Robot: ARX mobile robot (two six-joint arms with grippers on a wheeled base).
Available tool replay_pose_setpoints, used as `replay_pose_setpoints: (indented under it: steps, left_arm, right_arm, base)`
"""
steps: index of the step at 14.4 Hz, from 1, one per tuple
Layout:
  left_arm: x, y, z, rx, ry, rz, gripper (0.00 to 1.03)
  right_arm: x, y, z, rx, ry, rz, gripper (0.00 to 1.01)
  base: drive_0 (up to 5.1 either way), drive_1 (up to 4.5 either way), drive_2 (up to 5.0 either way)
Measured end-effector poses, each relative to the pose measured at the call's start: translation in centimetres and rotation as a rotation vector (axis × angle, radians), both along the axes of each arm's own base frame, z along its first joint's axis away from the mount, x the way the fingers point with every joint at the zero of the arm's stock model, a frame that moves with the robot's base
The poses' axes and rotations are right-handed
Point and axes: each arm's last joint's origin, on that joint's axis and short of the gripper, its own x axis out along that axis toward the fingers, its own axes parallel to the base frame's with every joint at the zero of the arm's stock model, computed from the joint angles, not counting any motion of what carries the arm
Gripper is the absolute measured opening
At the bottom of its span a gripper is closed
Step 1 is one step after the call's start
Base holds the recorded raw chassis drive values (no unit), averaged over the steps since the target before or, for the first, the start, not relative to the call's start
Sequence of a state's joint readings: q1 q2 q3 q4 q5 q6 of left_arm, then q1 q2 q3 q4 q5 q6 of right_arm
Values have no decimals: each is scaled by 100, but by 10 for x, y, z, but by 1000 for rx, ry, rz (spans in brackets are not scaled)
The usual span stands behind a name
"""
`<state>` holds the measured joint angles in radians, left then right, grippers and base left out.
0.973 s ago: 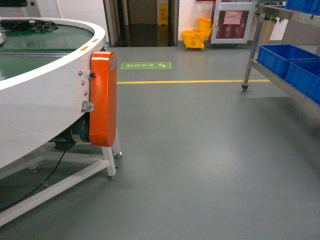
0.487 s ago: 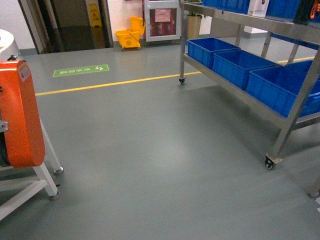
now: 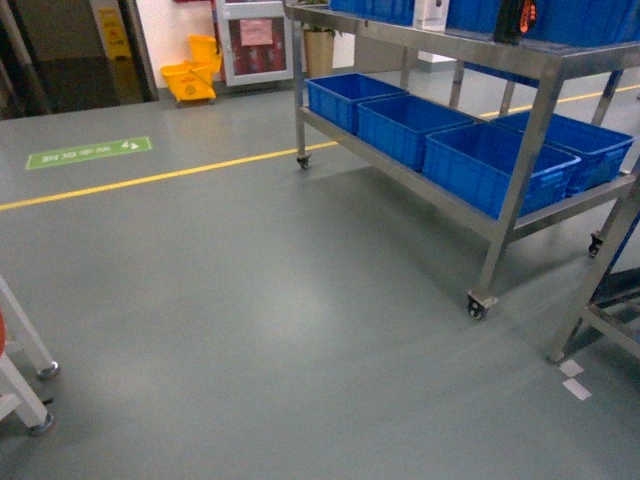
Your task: Pick red block from blue box to shelf
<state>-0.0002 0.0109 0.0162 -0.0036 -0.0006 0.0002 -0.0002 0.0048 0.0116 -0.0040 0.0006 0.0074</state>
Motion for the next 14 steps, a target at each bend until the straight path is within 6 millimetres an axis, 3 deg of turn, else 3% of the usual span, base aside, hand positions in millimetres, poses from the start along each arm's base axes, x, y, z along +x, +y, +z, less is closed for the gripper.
replay_pose_setpoints:
  steps: [14]
  left_arm:
    - [0,0,0,0,0,0,98]
  right_arm:
    - [0,0,0,0,0,0,28]
  base:
    - [-154,-154,-154]
